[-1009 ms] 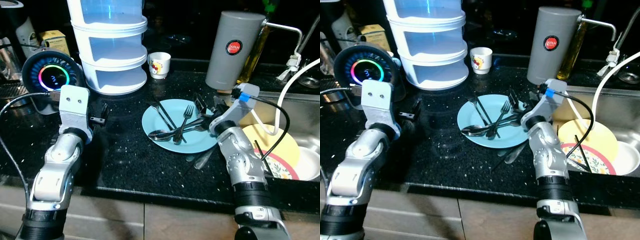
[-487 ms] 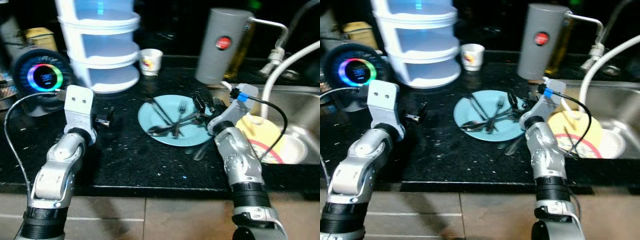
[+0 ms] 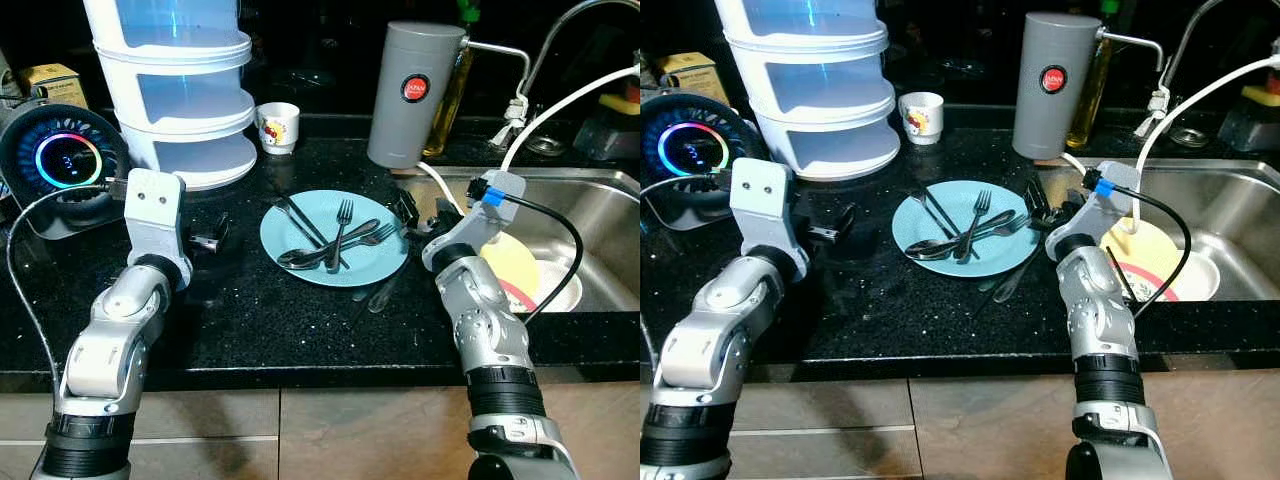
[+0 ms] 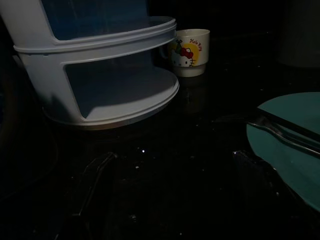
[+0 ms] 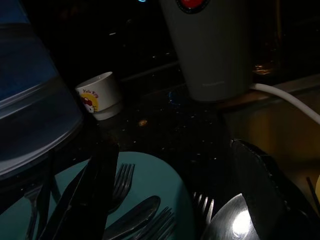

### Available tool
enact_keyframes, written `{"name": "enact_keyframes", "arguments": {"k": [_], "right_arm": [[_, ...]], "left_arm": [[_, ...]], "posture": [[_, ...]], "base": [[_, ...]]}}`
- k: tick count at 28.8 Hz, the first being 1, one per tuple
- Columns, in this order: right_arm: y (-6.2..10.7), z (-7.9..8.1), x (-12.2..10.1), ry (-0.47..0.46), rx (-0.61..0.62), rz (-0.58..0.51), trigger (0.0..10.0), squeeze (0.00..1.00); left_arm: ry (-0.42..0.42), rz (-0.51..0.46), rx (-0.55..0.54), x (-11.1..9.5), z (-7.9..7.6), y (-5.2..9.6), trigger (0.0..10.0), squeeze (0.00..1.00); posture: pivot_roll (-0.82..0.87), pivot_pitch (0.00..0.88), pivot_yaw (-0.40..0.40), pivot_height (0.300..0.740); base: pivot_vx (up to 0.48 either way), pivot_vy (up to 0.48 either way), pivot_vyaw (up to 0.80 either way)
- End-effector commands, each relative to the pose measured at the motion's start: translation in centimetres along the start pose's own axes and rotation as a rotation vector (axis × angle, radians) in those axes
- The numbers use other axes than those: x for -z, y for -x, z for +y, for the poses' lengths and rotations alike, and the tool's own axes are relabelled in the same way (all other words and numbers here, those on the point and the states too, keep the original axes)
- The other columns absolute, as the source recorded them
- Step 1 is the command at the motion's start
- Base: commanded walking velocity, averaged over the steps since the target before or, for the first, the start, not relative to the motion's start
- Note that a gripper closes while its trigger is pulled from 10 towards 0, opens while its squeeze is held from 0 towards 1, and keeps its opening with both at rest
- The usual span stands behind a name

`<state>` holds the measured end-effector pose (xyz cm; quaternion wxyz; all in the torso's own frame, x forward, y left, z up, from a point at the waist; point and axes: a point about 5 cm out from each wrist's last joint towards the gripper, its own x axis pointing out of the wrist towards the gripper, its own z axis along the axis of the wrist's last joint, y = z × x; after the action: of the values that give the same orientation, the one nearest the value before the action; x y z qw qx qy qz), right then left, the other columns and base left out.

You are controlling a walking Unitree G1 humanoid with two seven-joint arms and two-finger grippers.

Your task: Kitchen organization

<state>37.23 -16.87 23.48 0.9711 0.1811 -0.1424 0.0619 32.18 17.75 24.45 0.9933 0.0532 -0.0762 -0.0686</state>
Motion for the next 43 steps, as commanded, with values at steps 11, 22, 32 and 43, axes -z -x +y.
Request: {"name": "enact_keyframes", "arguments": {"k": [11, 22, 32, 43], "right_arm": [[0.04, -0.02, -0.16, 0.018, 0.005, 0.001, 10.0, 0.00], [0.01, -0.21, -0.28, 0.021, 0.011, 0.000, 10.0, 0.00], [-0.04, -0.30, -0.40, 0.026, 0.013, 0.000, 10.0, 0.00], [-0.16, -0.25, -0.60, 0.028, 0.010, -0.003, 10.0, 0.00]], "left_arm": [[0.028, 0.026, -0.004, 0.30, 0.05, -0.18, 10.0, 0.00], [0.035, 0.030, -0.011, 0.32, 0.23, -0.18, 10.0, 0.00], [0.042, 0.033, -0.020, 0.38, 0.44, -0.21, 10.0, 0.00], [0.129, 0.045, -0.032, 0.39, 0.59, -0.48, 10.0, 0.00]], "posture": [[0.07, 0.076, -0.004, 0.740], [0.06, 0.077, -0.004, 0.740], [0.06, 0.077, -0.005, 0.740], [0.05, 0.076, -0.007, 0.740]], "base": [[0.000, -0.304, 0.00], [0.000, -0.341, 0.00], [0.000, -0.334, 0.00], [0.000, 0.249, 0.00]]}}
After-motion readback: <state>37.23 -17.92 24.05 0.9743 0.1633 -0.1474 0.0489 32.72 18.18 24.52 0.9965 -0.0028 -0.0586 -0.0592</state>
